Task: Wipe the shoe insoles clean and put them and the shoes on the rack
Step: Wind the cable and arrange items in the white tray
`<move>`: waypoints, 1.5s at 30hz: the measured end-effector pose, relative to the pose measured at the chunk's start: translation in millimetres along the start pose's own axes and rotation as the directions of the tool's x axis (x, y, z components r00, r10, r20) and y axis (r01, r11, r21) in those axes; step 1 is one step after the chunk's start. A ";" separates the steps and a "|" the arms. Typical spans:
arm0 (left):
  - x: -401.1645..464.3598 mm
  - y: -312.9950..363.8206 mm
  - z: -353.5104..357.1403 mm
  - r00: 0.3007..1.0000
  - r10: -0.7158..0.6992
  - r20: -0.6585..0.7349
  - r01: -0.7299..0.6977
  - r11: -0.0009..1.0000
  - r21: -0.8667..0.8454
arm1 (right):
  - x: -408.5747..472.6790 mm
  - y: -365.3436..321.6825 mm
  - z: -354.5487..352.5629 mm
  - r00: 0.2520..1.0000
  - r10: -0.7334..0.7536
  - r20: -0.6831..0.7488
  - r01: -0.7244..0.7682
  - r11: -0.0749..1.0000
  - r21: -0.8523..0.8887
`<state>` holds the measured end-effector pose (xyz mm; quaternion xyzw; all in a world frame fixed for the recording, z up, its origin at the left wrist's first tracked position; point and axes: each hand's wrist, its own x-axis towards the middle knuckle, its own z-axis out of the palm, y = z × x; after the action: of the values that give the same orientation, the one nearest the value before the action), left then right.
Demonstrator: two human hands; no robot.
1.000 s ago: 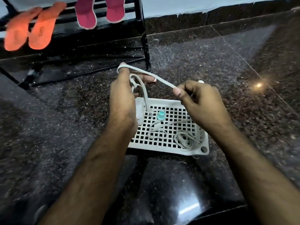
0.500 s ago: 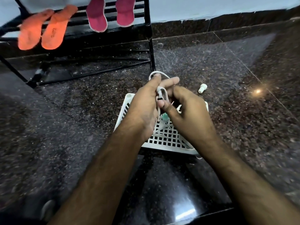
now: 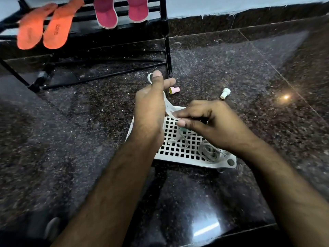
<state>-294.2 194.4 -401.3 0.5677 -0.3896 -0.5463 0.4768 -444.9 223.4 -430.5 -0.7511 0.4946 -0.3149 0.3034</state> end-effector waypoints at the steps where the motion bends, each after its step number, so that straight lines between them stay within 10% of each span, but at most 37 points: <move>1: -0.8 1.2 1.0 1.000 0.013 -0.014 -0.013 1.000 0.011 | 0.1 0.2 0.8 0.999 0.004 0.039 -0.001 0.997 -0.071; 5: 1.1 3.5 -4.5 0.997 0.040 -0.067 -0.038 0.999 0.024 | -3.4 1.9 -7.3 0.965 0.234 -0.122 -0.261 0.790 -0.554; 8: 2.9 2.0 -5.5 0.999 0.008 -0.053 -0.007 1.000 0.003 | -5.3 2.3 -13.8 0.931 0.236 -0.278 -0.358 0.742 -0.567; 16: -2.9 -4.8 2.8 0.994 0.015 0.104 -0.027 0.994 0.108 | -1.8 -5.3 -4.0 0.962 0.260 -0.078 -0.260 0.965 0.014; 20: -2.2 -7.7 5.1 0.985 0.049 0.163 -0.062 0.995 0.080 | -0.1 -2.8 -4.4 0.957 0.200 -0.209 -0.198 0.980 0.032; 29: -0.1 -14.2 8.7 0.966 0.217 0.142 -0.242 0.952 0.189 | -4.4 -7.7 -2.0 0.980 0.092 0.174 -0.107 0.991 0.079; 36: 8.2 -5.6 -3.5 0.996 0.065 -0.056 -0.063 0.997 0.049 | -3.8 -11.0 -5.8 0.977 0.212 0.003 -0.192 0.882 0.430; 45: 16.6 -6.3 -8.8 0.984 -0.082 -0.158 0.080 0.997 -0.019 | 0.6 -7.9 -4.1 0.949 0.197 -0.246 -0.103 0.931 0.350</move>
<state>-284.3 180.9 -412.1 0.6219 -0.3235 -0.5207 0.4872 -443.6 224.8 -421.7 -0.5971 0.5284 -0.4715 0.3767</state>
